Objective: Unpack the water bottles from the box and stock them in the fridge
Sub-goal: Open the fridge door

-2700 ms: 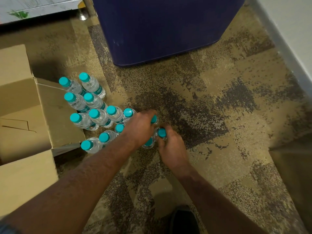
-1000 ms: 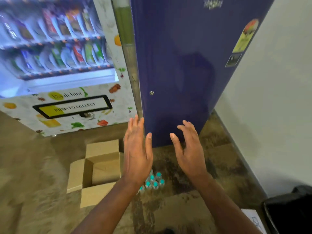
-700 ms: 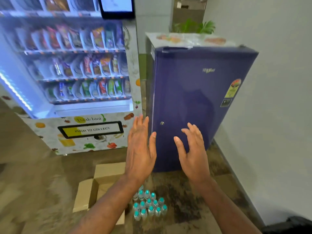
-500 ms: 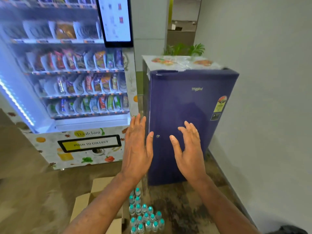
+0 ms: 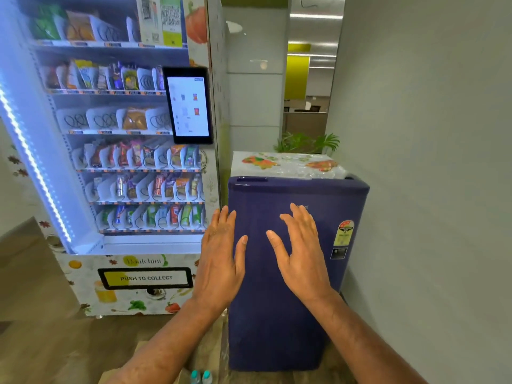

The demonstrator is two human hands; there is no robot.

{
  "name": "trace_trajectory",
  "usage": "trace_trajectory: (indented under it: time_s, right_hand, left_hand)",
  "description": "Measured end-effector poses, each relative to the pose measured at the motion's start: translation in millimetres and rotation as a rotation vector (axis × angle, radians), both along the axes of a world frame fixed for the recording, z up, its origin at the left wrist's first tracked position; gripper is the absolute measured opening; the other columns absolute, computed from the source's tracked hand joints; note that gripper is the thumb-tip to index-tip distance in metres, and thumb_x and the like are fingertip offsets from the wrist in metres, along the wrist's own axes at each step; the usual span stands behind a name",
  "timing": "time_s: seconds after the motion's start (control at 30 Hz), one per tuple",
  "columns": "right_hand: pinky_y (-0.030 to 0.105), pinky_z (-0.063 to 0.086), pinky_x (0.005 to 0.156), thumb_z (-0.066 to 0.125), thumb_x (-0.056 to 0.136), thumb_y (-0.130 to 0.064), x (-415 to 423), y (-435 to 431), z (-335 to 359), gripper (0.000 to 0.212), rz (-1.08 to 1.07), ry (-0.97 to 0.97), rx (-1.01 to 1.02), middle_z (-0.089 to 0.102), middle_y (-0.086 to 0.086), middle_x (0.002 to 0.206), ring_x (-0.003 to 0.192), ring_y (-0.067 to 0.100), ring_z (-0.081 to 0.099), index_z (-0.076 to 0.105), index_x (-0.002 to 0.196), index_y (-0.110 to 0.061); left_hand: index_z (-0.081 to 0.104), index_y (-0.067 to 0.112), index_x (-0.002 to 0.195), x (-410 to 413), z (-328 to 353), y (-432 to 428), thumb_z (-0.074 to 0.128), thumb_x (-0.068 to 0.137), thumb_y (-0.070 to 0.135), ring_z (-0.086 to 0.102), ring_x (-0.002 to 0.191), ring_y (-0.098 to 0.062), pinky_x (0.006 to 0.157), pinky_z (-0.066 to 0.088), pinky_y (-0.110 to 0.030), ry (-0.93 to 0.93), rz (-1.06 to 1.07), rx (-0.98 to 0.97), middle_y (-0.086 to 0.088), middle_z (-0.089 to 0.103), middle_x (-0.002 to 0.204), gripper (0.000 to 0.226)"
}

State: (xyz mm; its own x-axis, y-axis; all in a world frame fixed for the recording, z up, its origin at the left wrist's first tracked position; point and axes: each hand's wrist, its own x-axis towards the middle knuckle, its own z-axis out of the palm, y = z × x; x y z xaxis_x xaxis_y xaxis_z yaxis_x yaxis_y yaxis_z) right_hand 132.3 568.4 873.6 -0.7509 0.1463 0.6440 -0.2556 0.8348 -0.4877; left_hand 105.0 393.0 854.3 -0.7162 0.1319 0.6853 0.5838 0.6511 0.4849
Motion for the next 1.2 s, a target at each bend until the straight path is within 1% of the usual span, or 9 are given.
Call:
trace_trajectory:
  time_s: [0.17,0.37,0.5,0.6,0.77,0.9,0.97,1.03,1.2]
  right_hand:
    - [0.044,0.025,0.121,0.043,0.099,-0.054,-8,34,19,0.056,0.043,0.015,-0.002,0.021,-0.004,0.162,0.151,0.009,0.003,0.042,0.146,-0.022]
    - [0.039,0.018,0.123,0.036,0.097,-0.059,-18,47,34,0.064,0.063,0.01,0.007,0.015,-0.006,0.164,0.151,0.007,-0.002,0.037,0.149,-0.023]
    - [0.036,0.016,0.123,0.035,0.097,-0.06,-30,49,39,0.064,0.053,0.021,0.037,0.013,-0.007,0.164,0.151,0.007,-0.003,0.037,0.15,-0.023]
    - [0.035,0.015,0.122,0.035,0.098,-0.059,-44,48,41,0.064,0.04,0.041,0.061,0.013,-0.007,0.164,0.151,0.007,-0.003,0.037,0.15,-0.021]
    - [0.034,0.013,0.123,0.034,0.098,-0.06,-73,40,45,0.067,0.023,0.034,0.084,0.008,-0.008,0.165,0.15,0.006,-0.008,0.032,0.152,-0.022]
    - [0.031,0.008,0.123,0.032,0.097,-0.061,-100,32,43,0.068,0.019,-0.007,0.083,0.001,-0.012,0.165,0.149,0.004,-0.014,0.026,0.154,-0.026]
    - [0.032,0.008,0.123,0.031,0.097,-0.062,-114,28,40,0.068,0.007,-0.022,0.087,-0.001,-0.012,0.164,0.149,0.005,-0.014,0.024,0.154,-0.027]
    - [0.034,0.01,0.124,0.03,0.096,-0.062,-128,24,36,0.069,-0.002,-0.035,0.099,-0.002,-0.012,0.164,0.149,0.005,-0.014,0.022,0.155,-0.027]
    - [0.032,0.004,0.124,0.03,0.097,-0.061,-160,9,28,0.07,0.005,-0.075,0.134,-0.005,-0.01,0.164,0.149,0.006,-0.016,0.019,0.156,-0.025]
  left_hand:
    - [0.027,0.018,0.163,-3,12,37,0.041,0.109,0.038,0.003,0.16,-0.008,0.128,0.002,-0.024,0.015,0.043,-0.019,0.005,0.017,0.172,0.06]
    - [0.025,0.019,0.164,-18,24,49,0.041,0.109,0.039,0.004,0.16,-0.008,0.127,-0.002,-0.02,0.044,0.063,-0.028,0.005,0.016,0.172,0.061]
    - [0.025,0.018,0.164,-38,30,50,0.041,0.108,0.038,0.005,0.16,-0.011,0.129,0.009,-0.034,0.067,0.048,-0.038,0.003,0.018,0.172,0.061]
    - [0.025,0.017,0.164,-60,32,43,0.038,0.109,0.041,0.006,0.161,-0.012,0.13,0.01,-0.036,0.085,0.052,-0.054,0.003,0.018,0.172,0.061]
    - [0.02,0.019,0.165,-109,37,22,0.028,0.108,0.051,0.001,0.16,-0.007,0.126,-0.005,-0.02,0.073,0.079,-0.092,0.006,0.012,0.172,0.066]
    - [0.009,0.021,0.166,-155,32,4,0.027,0.105,0.059,-0.011,0.157,-0.002,0.127,-0.003,-0.026,0.005,0.111,-0.161,0.01,0.0,0.171,0.074]
    - [0.004,0.022,0.166,-175,30,-5,0.025,0.102,0.061,-0.018,0.154,0.002,0.123,-0.009,-0.022,-0.046,0.117,-0.182,0.011,-0.006,0.17,0.078]
    - [0.002,0.022,0.166,-194,26,-11,0.024,0.101,0.063,-0.018,0.154,0.0,0.12,-0.013,-0.019,-0.083,0.113,-0.202,0.009,-0.006,0.171,0.081]
    - [0.004,0.02,0.166,-231,17,-14,0.024,0.1,0.064,-0.01,0.158,-0.007,0.126,-0.002,-0.028,-0.14,0.053,-0.223,0.003,-0.001,0.174,0.083]
